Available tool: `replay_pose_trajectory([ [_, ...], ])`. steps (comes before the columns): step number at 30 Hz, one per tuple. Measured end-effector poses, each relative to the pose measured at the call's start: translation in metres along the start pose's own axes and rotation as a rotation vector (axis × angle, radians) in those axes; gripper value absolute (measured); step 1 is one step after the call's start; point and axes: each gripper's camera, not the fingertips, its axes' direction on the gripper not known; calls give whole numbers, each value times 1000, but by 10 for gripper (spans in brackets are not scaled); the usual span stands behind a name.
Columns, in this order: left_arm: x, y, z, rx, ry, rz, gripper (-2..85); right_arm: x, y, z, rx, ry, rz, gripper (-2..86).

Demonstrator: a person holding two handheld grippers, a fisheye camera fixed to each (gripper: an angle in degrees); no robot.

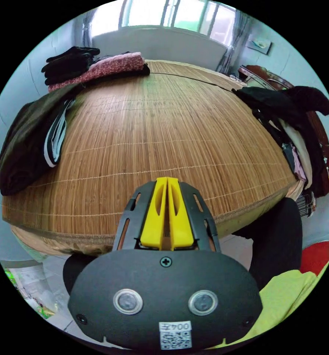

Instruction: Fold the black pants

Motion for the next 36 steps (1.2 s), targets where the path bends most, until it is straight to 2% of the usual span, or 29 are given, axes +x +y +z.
replay_pose_trajectory([
  [1, -6, 2, -2, -26, 99, -20, 3, -26, 34, 5, -52, -75, 31, 43],
  [3, -10, 10, -11, -21, 163, -24, 2, -74, 96, 22, -151, -140, 51, 43],
  [6, -6, 28, -35, 8, 106, 70, 3, -138, 185, 40, -263, -277, 130, 39],
  [8, -5, 40, -47, 16, 104, 114, 3, -175, 228, 42, -293, -539, 221, 39],
  [11, -11, 60, -67, 60, 143, 97, 4, -239, 253, 67, -463, -636, 111, 47],
  [13, -20, 74, -79, 100, 179, 44, 6, -251, 272, 98, -519, -609, 158, 52],
  [16, -28, 87, -87, 122, 232, -19, 10, -228, 306, 153, -689, -568, 380, 57],
  [20, -22, 95, -87, 92, 262, 9, 24, -185, 312, 129, -489, -554, 446, 86],
  [26, 23, 93, -67, 74, 305, 102, 98, -110, 350, 112, -483, -565, 620, 78],
  [30, 76, 84, -56, 66, 231, 272, 121, -77, 389, 98, -493, -570, 695, 58],
  [36, 129, 67, -23, 17, 110, 418, 118, -51, 441, 98, -536, -416, 692, 47],
])
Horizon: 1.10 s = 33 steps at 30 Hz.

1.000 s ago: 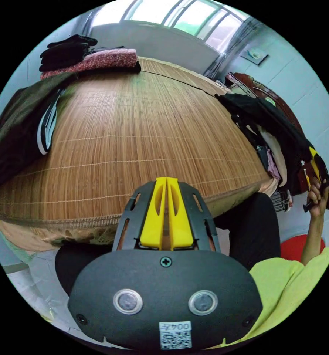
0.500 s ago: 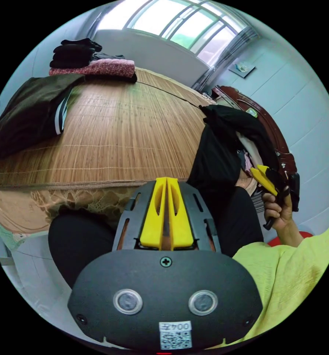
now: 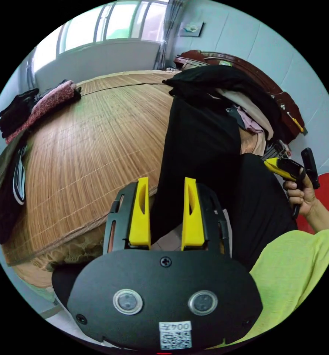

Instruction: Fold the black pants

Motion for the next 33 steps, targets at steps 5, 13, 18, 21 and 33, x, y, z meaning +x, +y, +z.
replay_pose_trajectory([
  [5, 24, -11, 11, -14, -130, -21, 46, 30, 3, 10, 16, -80, 106, 2],
  [13, 66, -27, -43, 239, -5, -5, 14, 45, 4, 16, 26, -126, 151, -3],
  [18, 103, -49, -65, 296, 307, 226, 11, 47, 2, 20, 40, -159, 159, 45],
  [21, 109, -51, -37, 150, 470, 215, 9, 39, -9, 17, 60, -133, 163, 119],
  [33, 137, -46, -25, 50, 617, 311, 11, -132, -186, 135, -152, 510, -327, 200],
])
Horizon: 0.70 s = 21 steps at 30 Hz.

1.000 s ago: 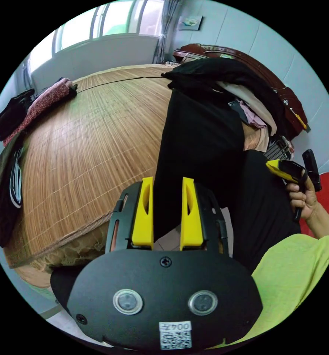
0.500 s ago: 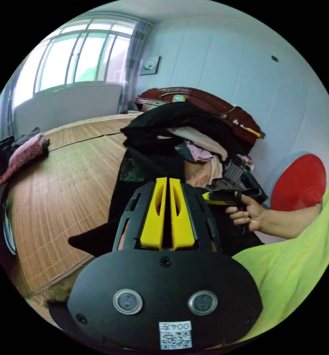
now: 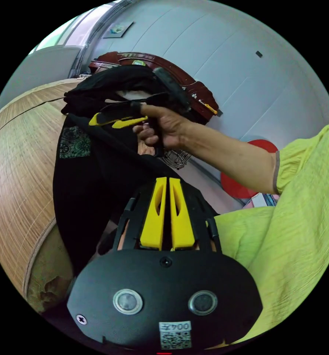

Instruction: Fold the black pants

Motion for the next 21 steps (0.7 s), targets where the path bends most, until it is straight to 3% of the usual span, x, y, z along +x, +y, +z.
replay_pose_trajectory([
  [1, 3, -1, -1, 1, 11, 8, 11, -26, -18, 26, -82, 180, -86, 195],
  [2, 4, -2, -2, 5, 15, 14, 12, -44, -30, 58, -187, 367, -161, 135],
  [4, 4, -2, -11, 30, 9, 15, 14, -51, -39, 92, -295, 542, -274, 64],
  [6, -3, 1, -19, 50, -1, -12, 18, -35, -51, 76, -272, 393, -266, 41],
  [8, -14, 7, -27, 81, -34, -72, 24, 32, -66, -4, -75, -46, -10, 37],
  [11, -29, 15, -35, 148, -82, -157, 61, 136, -28, -96, 233, -542, 307, 38],
  [13, -30, 10, -31, 177, -76, -164, 120, 184, 20, -129, 396, -718, 435, 39],
  [16, -21, -3, -16, 168, -101, -106, 163, 234, 112, -138, 523, -799, 598, 41],
  [21, -1, -26, 21, 52, -90, 48, 185, 254, 222, -81, 368, -792, 770, 43],
])
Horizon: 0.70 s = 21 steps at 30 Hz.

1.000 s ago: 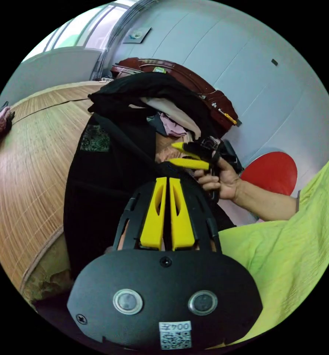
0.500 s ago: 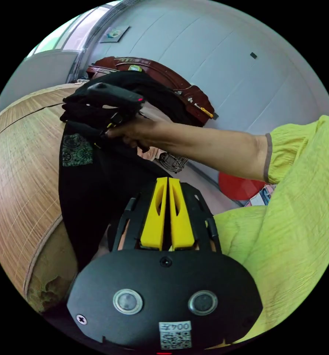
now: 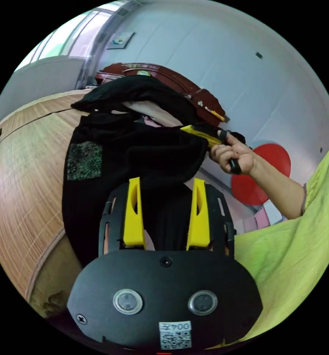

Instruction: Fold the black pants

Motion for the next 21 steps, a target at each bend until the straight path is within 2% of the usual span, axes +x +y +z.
replay_pose_trajectory([
  [3, 19, -11, 21, -58, 2, 102, 191, 14, 19, 0, 20, -117, 35, 43],
  [8, 62, -24, 30, -46, -91, 292, 203, -55, 2, 40, -61, 5, -118, 43],
  [11, 76, -34, 34, -45, -233, 328, 199, -75, 8, 70, -129, 0, -127, 44],
  [12, 70, -38, 37, -72, -315, 280, 185, -77, 11, 76, -145, -2, -128, 44],
  [13, 58, -39, 34, -63, -394, 191, 75, -80, 17, 87, -175, -2, -129, 44],
  [14, 50, -38, 29, -50, -419, 143, 20, -81, 22, 92, -190, 9, -136, 45],
  [16, 12, -30, 9, -44, -212, 23, 6, -81, 23, 92, -180, 45, -175, 46],
  [21, -26, -6, -35, -27, 91, -97, 5, -97, 0, 74, -119, 283, -359, 74],
])
